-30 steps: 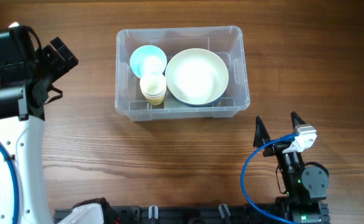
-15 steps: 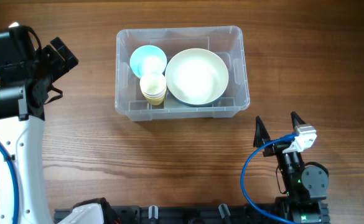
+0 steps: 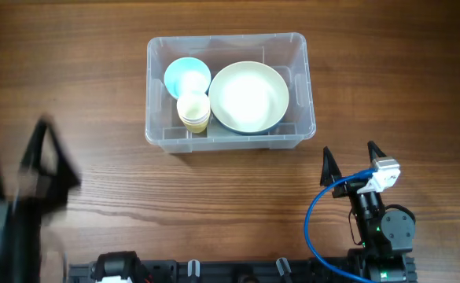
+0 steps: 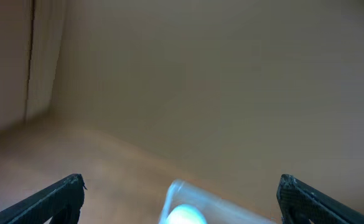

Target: Pack container

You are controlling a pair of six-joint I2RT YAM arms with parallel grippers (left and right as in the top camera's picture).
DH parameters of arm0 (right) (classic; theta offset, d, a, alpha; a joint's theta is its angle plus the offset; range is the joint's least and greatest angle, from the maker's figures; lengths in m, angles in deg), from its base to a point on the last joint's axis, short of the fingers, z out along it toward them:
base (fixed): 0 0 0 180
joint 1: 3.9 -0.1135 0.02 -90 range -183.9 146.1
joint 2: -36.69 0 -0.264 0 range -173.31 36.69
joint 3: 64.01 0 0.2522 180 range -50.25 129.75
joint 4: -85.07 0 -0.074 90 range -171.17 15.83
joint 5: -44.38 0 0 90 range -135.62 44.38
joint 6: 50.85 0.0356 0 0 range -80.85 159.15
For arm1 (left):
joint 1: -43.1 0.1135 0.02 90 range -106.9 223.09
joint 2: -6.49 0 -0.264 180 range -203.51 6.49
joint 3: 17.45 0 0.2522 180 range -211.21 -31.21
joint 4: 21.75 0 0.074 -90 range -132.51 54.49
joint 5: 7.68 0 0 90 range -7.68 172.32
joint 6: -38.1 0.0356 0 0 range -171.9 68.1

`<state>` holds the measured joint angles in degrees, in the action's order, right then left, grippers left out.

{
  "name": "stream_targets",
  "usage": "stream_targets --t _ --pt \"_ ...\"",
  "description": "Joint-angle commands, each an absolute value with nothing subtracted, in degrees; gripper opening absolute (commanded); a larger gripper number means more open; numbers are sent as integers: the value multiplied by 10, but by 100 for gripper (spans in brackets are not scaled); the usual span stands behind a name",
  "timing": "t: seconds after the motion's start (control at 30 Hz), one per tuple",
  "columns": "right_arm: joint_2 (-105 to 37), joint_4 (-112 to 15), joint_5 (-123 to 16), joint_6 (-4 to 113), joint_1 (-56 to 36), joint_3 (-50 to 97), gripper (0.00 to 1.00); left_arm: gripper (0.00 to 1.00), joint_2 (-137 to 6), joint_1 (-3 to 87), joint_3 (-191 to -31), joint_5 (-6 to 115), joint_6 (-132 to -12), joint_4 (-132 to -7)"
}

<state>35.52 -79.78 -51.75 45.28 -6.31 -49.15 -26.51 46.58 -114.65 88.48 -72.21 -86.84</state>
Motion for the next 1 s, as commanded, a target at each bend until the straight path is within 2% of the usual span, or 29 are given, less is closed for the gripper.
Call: stream_targets --t 0.0,0.27,0.43,0.53,0.83,0.97 --pt "360 -801 -508 452 -60 -493 100 100 -149 447 -1145 888 -725 -872" --pt "360 -801 -508 452 -60 -493 100 100 -21 436 -1130 888 -719 -1003" --pt "360 -801 -508 452 -60 -493 100 100 6 436 -1033 888 -719 -1007" --pt "360 -801 -508 452 -60 -493 100 100 34 436 -939 888 -719 -948" --pt "360 -801 -508 452 -60 -493 100 100 63 436 -620 814 -719 -591" --pt "360 -801 -508 452 -60 -493 100 100 63 436 -519 788 -719 -496"
